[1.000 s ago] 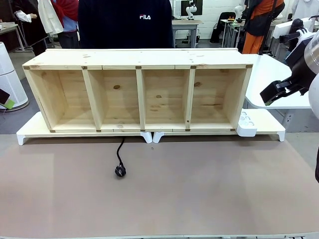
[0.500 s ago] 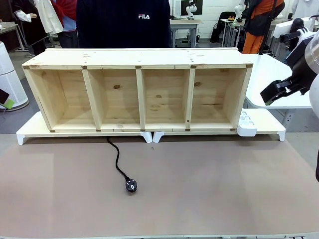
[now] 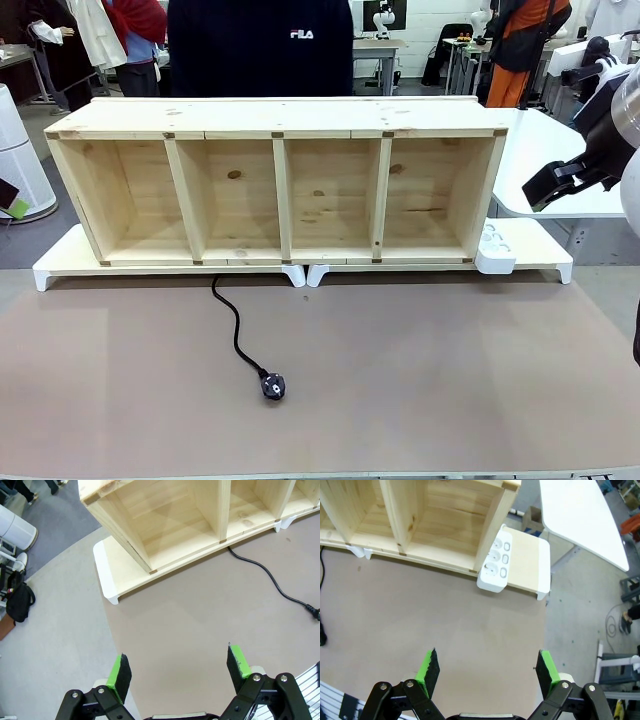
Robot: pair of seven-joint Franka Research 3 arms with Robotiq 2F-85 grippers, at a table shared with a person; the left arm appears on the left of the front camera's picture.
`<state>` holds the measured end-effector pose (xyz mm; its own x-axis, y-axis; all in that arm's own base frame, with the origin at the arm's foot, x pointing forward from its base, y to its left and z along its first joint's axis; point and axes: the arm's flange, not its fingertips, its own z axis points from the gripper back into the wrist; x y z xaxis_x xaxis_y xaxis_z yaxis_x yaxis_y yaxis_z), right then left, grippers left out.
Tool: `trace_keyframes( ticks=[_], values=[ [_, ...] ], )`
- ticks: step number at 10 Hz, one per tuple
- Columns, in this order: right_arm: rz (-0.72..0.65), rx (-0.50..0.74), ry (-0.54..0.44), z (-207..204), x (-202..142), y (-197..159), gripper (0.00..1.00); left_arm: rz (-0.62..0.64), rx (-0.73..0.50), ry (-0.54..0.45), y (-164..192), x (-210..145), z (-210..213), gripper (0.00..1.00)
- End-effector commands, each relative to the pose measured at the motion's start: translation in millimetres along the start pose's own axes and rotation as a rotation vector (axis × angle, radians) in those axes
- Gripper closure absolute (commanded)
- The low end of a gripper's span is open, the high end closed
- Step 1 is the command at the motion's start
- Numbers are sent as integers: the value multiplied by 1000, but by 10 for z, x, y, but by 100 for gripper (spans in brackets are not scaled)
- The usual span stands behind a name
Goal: Perform cable management.
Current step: When the cord part of the Power Cable appears at the lower middle area of the table and stops, grasp the cord part of the Power Cable.
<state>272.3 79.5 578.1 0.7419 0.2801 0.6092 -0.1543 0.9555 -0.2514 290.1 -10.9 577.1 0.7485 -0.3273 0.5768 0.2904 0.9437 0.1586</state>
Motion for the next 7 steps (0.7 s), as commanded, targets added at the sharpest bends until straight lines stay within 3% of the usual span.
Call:
trace_keyframes(
  ticks=[1, 7],
  values=[
    [1, -1, 1, -3, 0, 1, 0, 17, 2, -5, 4, 4, 3, 0],
    [1, -1, 1, -3, 0, 1, 0, 17, 2, -5, 4, 4, 3, 0]
  ],
)
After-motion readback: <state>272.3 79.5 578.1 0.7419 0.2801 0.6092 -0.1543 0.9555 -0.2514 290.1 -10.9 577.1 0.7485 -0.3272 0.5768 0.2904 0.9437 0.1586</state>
